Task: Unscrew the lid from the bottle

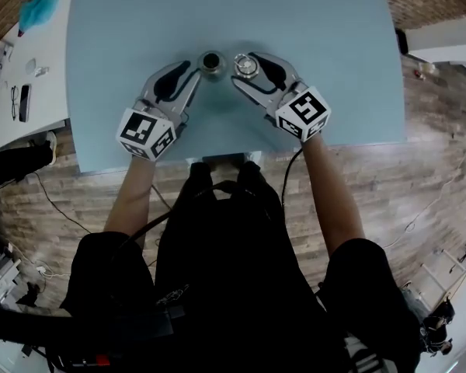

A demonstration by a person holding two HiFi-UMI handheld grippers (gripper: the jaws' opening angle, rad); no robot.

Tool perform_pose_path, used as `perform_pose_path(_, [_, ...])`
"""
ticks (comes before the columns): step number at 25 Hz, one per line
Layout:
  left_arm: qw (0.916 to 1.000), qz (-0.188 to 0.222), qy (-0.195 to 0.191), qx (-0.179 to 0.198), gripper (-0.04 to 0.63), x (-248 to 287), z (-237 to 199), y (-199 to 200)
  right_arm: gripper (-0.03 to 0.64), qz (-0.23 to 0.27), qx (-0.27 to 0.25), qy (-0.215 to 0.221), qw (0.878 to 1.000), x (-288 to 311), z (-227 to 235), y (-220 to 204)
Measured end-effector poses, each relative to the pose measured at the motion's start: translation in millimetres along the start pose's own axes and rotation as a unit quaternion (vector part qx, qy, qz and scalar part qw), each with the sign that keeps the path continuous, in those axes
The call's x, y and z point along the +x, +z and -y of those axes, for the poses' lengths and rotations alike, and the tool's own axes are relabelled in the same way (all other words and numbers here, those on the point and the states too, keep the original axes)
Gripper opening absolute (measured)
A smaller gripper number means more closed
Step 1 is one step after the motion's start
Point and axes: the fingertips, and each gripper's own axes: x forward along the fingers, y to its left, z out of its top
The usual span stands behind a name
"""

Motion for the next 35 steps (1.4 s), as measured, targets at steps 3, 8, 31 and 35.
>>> perform_pose_path(3, [0.9999,-0.005,0.009,-0.005,0.062,1.1,3.5,-4.8,0.262,-0.008,0.001,-0.006,1.0,0.8,2.7,-7.4])
perform_pose_path(8, [0.9996,-0.004,0.021,-0.019,0.037,1.6,8.9,-9.9,0.262,-0.019,0.009,-0.02,1.0,0.7,9.1,-21.9])
perform_pose_path(31, [0.9987,-0.02,0.024,-0.041,-0.002,21.6,54.9,-30.8,0.262,-0.089,0.004,-0.06,0.994,-2.6,35.2,-80.0])
perform_pose_path(35, [0.9986,-0.023,0.025,-0.041,-0.002,24.7,58.3,-33.7,0.262,-0.096,0.003,-0.058,0.994,-0.3,38.1,-84.3])
